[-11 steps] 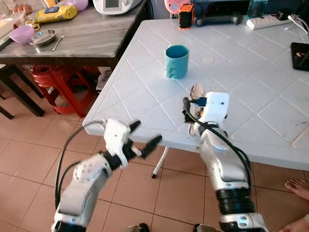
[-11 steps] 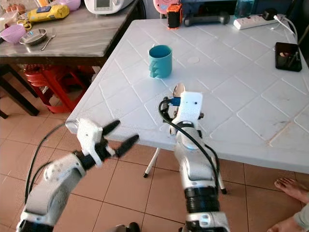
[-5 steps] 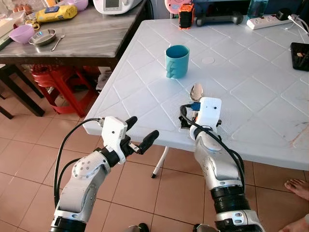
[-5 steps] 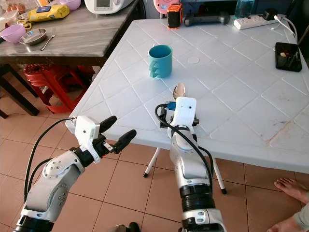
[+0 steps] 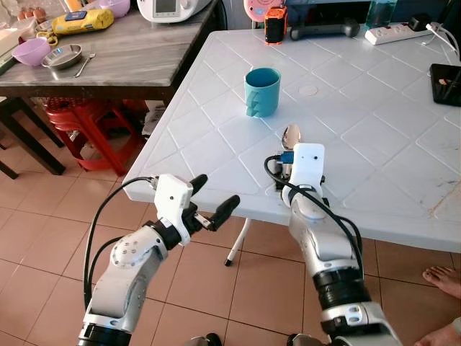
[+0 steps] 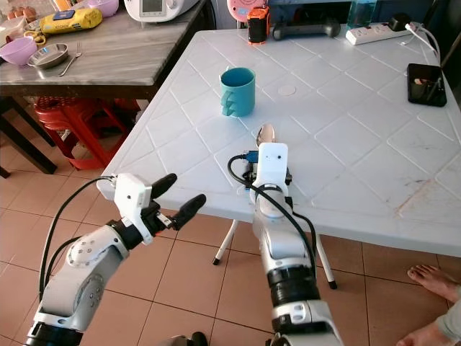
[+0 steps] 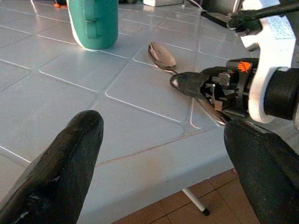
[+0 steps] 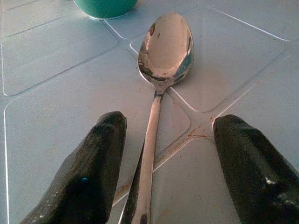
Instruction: Setting the table
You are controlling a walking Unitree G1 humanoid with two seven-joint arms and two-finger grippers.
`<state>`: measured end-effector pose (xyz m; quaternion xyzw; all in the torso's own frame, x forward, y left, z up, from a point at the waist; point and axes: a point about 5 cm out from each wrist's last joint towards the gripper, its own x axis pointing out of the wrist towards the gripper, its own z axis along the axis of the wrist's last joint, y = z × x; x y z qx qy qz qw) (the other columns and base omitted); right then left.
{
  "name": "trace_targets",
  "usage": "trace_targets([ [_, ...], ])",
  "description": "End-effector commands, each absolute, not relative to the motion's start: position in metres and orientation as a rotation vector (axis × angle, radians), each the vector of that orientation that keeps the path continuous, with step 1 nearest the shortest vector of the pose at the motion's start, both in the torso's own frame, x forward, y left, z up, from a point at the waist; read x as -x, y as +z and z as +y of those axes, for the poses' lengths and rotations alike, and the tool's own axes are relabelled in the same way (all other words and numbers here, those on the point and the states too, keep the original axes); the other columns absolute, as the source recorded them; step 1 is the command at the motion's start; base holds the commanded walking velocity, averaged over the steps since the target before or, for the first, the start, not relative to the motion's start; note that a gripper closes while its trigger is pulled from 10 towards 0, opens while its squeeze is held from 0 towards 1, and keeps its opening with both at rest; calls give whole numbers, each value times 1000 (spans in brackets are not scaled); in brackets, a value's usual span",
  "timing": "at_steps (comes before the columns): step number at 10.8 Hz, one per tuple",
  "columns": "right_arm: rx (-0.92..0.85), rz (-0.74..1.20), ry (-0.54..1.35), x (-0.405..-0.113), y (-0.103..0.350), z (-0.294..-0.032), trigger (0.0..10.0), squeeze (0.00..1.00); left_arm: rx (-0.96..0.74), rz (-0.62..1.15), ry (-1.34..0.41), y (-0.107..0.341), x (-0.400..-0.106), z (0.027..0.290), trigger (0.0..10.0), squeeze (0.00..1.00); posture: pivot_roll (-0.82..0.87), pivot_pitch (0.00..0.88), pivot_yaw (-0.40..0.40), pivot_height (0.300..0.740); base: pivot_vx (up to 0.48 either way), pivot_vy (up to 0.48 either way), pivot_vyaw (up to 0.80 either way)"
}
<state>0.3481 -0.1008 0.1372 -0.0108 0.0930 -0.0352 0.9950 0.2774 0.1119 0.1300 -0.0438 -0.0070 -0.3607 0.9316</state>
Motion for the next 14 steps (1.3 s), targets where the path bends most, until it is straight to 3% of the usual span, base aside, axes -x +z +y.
trace_targets([
  [1, 34, 251, -62, -347, 127, -97, 235, 0, 76, 2, -726, 127, -276, 115, 10000, 0, -66, 163, 147, 740, 0, 0, 0],
  [8, 103, 286, -59, -355, 124, -114, 0, 0, 81, -1, -759, 128, -279, 116, 10000, 0, -74, 157, 145, 740, 0, 0, 0],
  [14, 101, 328, -41, -346, 109, -121, 0, 0, 83, 1, -760, 126, -278, 114, 10000, 0, -76, 153, 143, 740, 0, 0, 0],
])
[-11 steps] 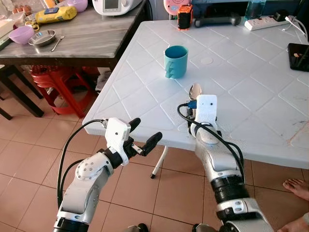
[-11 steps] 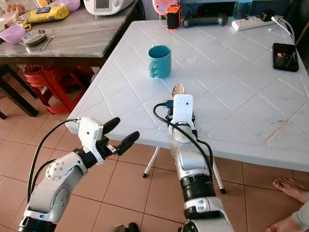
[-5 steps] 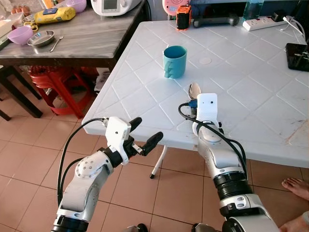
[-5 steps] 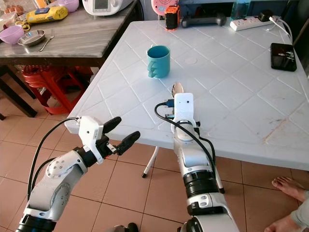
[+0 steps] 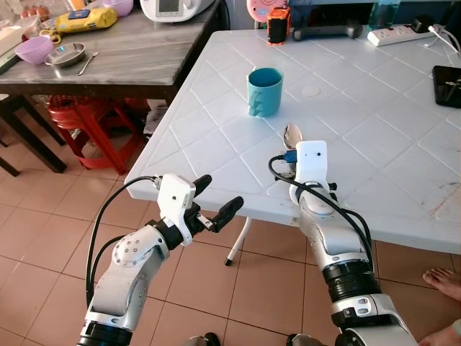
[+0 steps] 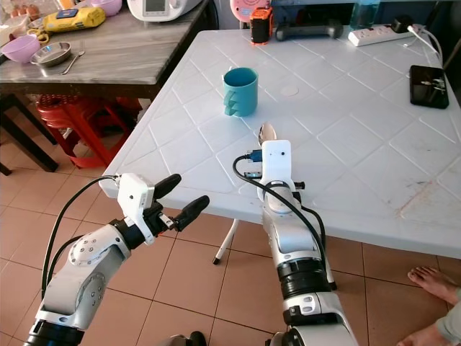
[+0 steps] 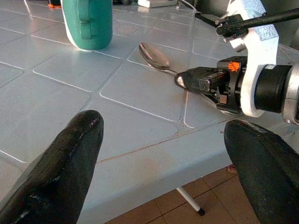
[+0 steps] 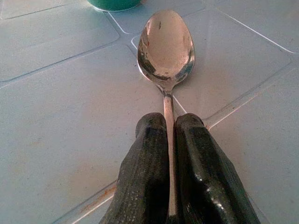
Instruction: Setting the table
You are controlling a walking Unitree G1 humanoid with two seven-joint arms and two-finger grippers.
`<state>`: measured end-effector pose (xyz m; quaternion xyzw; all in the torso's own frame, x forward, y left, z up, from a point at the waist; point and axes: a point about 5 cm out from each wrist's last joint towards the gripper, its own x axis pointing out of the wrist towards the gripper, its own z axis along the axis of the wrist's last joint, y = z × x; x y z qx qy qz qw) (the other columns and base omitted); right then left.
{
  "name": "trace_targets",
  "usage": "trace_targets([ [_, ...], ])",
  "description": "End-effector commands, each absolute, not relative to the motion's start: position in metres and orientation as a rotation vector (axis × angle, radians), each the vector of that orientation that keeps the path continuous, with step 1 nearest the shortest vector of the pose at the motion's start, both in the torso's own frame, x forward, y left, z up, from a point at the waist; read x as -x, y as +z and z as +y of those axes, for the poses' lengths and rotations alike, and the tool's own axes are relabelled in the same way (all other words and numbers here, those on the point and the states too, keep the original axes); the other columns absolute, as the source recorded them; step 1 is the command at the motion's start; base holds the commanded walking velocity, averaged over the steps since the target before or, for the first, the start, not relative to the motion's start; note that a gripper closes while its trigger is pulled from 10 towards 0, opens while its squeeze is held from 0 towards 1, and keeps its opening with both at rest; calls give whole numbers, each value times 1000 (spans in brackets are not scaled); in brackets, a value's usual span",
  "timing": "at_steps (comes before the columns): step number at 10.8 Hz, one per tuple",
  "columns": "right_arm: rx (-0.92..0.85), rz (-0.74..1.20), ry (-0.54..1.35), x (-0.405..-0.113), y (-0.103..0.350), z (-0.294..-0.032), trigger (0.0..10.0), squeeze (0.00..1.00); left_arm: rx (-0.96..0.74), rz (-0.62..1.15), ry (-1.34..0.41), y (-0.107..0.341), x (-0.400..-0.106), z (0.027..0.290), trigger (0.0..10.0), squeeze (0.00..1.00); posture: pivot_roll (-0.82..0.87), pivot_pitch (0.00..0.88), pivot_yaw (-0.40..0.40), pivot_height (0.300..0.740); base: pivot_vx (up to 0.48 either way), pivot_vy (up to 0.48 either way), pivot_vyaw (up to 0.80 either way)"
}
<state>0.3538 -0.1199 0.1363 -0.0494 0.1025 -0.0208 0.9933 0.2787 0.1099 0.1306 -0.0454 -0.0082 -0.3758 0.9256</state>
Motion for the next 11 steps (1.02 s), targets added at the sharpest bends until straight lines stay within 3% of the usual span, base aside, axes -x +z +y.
trace_targets([
  [1, 97, 332, -42, -344, 108, -121, 0, 0, 82, 1, -762, 126, -279, 114, 10000, 0, -76, 151, 145, 740, 0, 0, 0],
  [3, 104, 274, -67, -343, 115, -121, 0, 0, 74, -23, -723, 129, -282, 116, 10000, 0, -73, 145, 146, 740, 0, 0, 0],
  [6, 97, -37, -123, -329, 162, -123, 0, 0, 78, -113, -524, 146, -304, 132, 10000, 0, -78, 127, 142, 740, 0, 0, 0],
  [7, 113, -116, -164, -324, 174, -129, 706, 0, 80, -118, -510, 145, -305, 132, 10000, 0, -84, 124, 143, 740, 0, 0, 0],
  [8, 125, -151, -176, -321, 180, -132, 2510, 0, 81, -124, -499, 145, -306, 131, 10000, 0, -90, 121, 144, 740, 0, 0, 0],
  [9, 126, -192, -171, -318, 187, -134, 7412, 0, 87, -126, -477, 145, -308, 130, 10000, 0, -93, 117, 145, 740, 0, 0, 0],
  [10, 161, -247, -185, -313, 196, -138, 10000, 0, 77, -126, -420, 144, -311, 132, 10000, 0, -95, 117, 144, 740, 0, 0, 0],
  [11, 157, -266, -188, -309, 198, -141, 10000, 0, 87, -125, -402, 144, -312, 133, 10000, 0, -95, 115, 143, 740, 0, 0, 0],
])
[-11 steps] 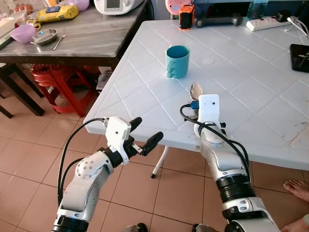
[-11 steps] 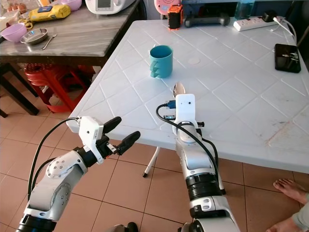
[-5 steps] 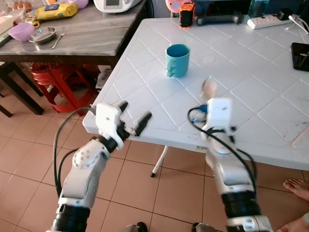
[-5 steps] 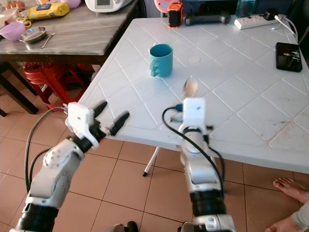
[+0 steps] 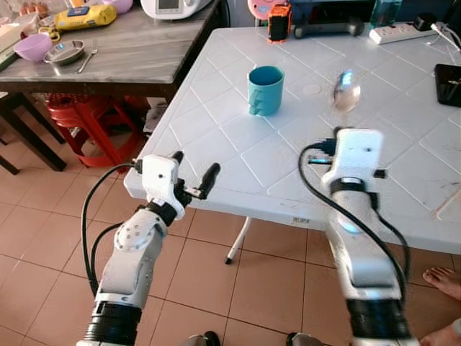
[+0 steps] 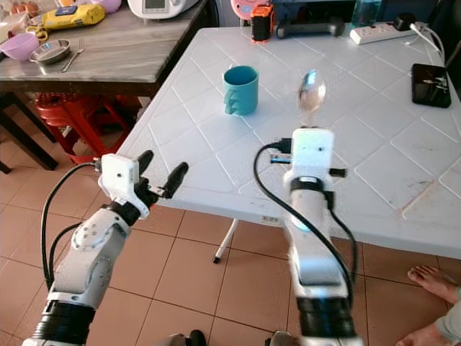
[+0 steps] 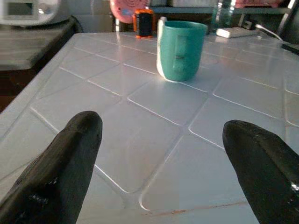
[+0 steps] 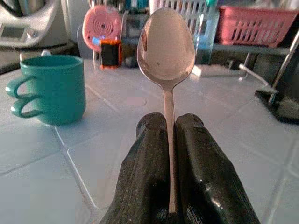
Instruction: Setting the table
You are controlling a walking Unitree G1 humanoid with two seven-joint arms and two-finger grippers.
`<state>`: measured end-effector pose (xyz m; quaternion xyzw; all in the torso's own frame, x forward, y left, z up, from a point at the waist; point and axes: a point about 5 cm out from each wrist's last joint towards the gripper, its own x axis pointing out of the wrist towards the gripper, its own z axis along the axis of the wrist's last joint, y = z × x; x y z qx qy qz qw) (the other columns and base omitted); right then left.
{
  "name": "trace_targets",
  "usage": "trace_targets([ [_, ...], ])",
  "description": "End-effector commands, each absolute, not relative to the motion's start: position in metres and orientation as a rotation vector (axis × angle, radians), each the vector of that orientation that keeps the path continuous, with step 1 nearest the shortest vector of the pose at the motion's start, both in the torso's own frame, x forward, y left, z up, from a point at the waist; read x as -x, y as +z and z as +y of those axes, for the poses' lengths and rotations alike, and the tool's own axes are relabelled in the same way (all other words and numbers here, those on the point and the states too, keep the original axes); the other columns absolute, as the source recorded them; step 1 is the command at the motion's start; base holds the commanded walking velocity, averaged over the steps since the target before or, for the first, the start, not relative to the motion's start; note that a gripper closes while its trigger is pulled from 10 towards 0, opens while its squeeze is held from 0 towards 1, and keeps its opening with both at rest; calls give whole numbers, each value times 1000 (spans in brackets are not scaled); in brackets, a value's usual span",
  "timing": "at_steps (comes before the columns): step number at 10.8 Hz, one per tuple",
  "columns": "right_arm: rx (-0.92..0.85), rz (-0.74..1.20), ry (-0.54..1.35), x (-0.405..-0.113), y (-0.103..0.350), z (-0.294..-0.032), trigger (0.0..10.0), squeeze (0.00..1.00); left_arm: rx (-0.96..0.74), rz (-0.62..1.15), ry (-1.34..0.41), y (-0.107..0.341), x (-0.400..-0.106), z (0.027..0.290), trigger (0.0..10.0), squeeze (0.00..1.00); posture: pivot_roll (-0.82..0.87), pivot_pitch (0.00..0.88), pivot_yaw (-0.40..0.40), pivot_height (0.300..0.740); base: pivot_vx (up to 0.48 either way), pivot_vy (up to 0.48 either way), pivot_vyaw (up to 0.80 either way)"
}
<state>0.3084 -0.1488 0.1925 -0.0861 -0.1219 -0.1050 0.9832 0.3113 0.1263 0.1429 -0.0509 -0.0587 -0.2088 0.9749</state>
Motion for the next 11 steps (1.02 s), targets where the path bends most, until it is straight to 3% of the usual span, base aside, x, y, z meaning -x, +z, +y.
trace_targets([
  [1, 185, -284, -200, -302, 197, -148, 10000, 0, 109, -112, -362, 142, -315, 136, 10000, 0, -97, 110, 140, 740, 0, 0, 0],
  [6, 180, -264, -204, -299, 192, -151, 10000, 0, 113, -113, -378, 142, -317, 131, 10000, 0, -103, 111, 141, 740, 0, 0, 0],
  [11, 150, -241, -195, -299, 188, -149, 10000, 0, 112, -103, -388, 141, -317, 130, 10000, 0, -105, 115, 146, 740, 0, 315, -255],
])
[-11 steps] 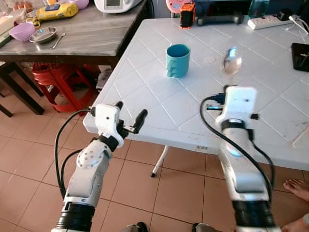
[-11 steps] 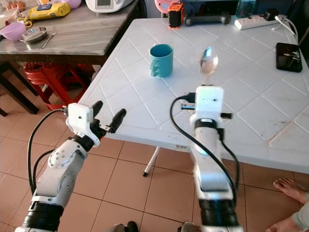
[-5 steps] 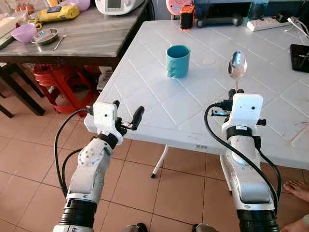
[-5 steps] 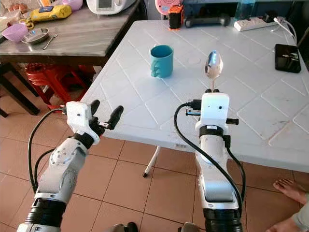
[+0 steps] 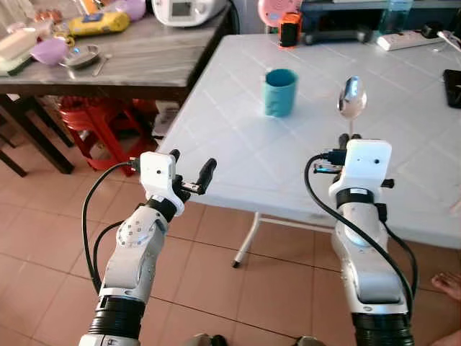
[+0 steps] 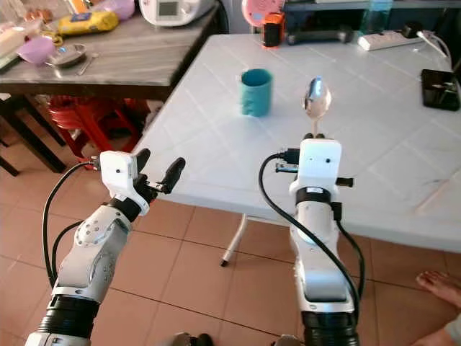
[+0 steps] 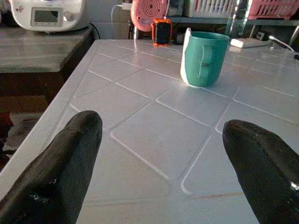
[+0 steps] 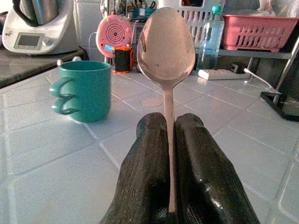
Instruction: Setting the table
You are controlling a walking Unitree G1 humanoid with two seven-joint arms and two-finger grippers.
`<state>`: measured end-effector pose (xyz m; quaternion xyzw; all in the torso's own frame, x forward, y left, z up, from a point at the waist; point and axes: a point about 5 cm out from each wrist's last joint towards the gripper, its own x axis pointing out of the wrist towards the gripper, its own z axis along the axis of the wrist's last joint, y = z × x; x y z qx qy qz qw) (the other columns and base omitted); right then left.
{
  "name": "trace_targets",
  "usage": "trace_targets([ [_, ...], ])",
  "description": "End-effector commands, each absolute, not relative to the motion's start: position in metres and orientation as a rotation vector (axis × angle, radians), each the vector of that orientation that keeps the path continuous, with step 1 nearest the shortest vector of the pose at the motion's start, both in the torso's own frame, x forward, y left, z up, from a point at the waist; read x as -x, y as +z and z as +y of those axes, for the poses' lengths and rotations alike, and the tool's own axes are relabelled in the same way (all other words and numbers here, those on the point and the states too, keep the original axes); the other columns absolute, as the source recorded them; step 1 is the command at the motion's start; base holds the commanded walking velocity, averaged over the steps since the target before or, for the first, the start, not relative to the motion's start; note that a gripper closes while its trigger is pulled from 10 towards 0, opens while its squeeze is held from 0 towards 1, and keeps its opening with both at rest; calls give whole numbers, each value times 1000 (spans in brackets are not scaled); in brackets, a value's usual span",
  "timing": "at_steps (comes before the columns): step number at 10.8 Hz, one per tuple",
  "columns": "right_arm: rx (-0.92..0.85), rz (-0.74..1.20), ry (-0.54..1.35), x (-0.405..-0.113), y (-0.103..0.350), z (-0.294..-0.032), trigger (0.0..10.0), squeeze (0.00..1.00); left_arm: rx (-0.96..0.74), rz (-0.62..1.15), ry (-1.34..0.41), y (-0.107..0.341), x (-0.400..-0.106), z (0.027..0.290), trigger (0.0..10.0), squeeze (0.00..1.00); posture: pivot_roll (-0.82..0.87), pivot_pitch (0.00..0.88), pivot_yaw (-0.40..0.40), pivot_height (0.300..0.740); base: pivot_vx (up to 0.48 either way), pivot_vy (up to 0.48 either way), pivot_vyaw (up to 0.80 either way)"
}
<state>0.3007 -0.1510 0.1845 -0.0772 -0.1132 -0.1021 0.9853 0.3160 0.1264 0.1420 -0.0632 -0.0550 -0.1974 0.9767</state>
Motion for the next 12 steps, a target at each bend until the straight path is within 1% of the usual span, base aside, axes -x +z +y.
trace_targets([
  [1, 145, -237, -195, -299, 187, -149, 10000, 0, 109, -101, -391, 140, -317, 130, 10000, 0, -104, 116, 147, 740, 0, 334, 0],
  [12, 138, -245, -198, -301, 189, -149, 10000, 0, 107, -103, -408, 141, -318, 127, 10000, 0, -102, 116, 154, 740, 0, 342, 0],
])
